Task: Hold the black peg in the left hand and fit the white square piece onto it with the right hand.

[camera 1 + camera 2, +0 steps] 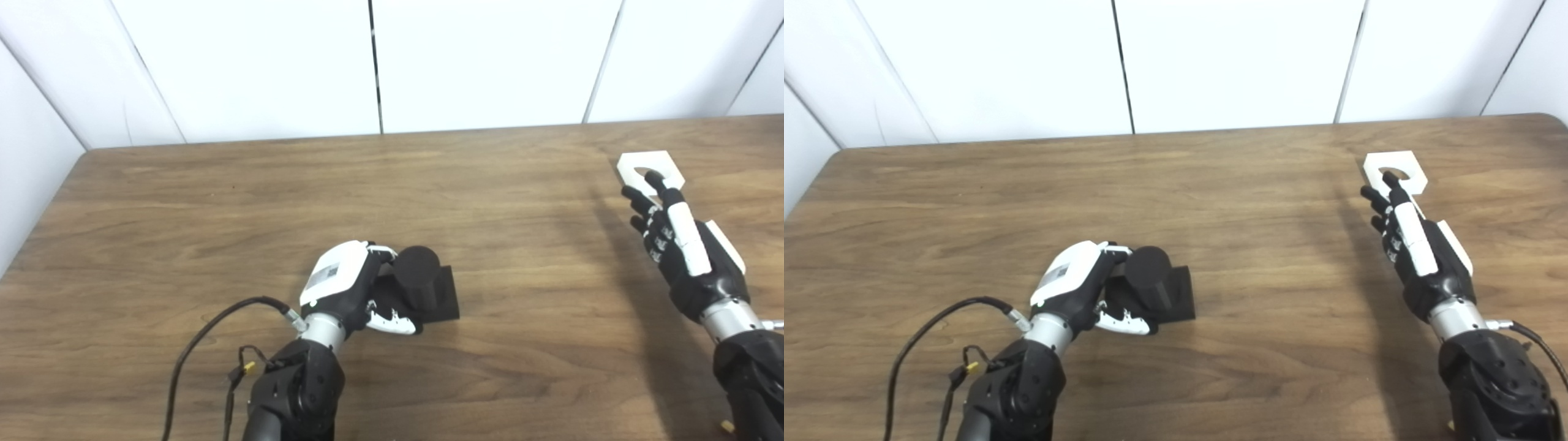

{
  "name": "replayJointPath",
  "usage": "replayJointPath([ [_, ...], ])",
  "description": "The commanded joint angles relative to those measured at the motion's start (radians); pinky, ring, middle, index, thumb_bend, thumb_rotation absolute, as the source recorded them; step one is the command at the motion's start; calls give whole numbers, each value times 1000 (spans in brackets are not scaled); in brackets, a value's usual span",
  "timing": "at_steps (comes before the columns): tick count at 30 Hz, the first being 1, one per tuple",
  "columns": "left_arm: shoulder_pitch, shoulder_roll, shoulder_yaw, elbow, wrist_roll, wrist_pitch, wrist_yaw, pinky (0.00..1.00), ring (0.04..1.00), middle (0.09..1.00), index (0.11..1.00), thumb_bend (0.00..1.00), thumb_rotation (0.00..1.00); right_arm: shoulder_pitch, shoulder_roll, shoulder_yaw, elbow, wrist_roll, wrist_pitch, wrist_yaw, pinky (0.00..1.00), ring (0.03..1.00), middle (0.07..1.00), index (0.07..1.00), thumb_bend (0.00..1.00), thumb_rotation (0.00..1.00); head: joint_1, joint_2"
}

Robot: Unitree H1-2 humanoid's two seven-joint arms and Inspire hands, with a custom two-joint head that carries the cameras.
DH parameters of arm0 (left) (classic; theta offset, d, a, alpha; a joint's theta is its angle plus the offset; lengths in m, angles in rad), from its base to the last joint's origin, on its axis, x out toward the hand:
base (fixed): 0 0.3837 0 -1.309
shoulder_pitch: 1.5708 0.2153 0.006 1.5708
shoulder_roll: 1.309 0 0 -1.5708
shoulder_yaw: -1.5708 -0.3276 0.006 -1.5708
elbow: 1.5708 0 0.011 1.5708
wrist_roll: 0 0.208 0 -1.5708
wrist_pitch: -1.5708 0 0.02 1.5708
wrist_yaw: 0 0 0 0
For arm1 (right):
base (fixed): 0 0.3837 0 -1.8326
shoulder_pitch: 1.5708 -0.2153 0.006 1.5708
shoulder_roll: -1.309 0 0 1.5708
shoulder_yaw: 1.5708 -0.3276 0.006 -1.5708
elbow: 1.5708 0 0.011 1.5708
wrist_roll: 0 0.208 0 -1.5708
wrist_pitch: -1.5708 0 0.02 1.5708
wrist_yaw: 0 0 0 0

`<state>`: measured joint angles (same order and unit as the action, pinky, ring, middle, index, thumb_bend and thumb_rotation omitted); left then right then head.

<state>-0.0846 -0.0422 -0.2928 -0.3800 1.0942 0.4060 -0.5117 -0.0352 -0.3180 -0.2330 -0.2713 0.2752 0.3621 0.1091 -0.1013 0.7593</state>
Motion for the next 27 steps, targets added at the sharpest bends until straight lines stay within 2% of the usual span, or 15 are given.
replayJointPath([
  [1,-24,-3,-10,8,0,-27,65,1000,955,852,490,508,57,-25,-7,-11,-37,11,-7,-1,1000,996,913,1000,615,873,-1,2],
  [5,-28,4,-38,74,-5,-43,130,1000,941,844,490,509,59,-22,-10,-14,-45,19,-1,7,1000,1000,920,1000,623,869,-1,3],
  [8,-35,10,-60,107,-1,-47,148,1000,940,842,492,509,60,-22,-8,-14,-49,15,1,1,1000,992,912,1000,634,863,-1,4],
  [15,-63,30,-84,144,-10,-33,144,1000,935,828,490,511,58,-20,-3,-11,-54,12,5,-3,1000,991,905,1000,606,860,-1,7],
  [27,-89,104,-126,164,-54,-40,84,1000,956,850,492,509,58,-16,-6,-9,-66,12,5,0,1000,995,915,1000,602,868,-7,5],
])
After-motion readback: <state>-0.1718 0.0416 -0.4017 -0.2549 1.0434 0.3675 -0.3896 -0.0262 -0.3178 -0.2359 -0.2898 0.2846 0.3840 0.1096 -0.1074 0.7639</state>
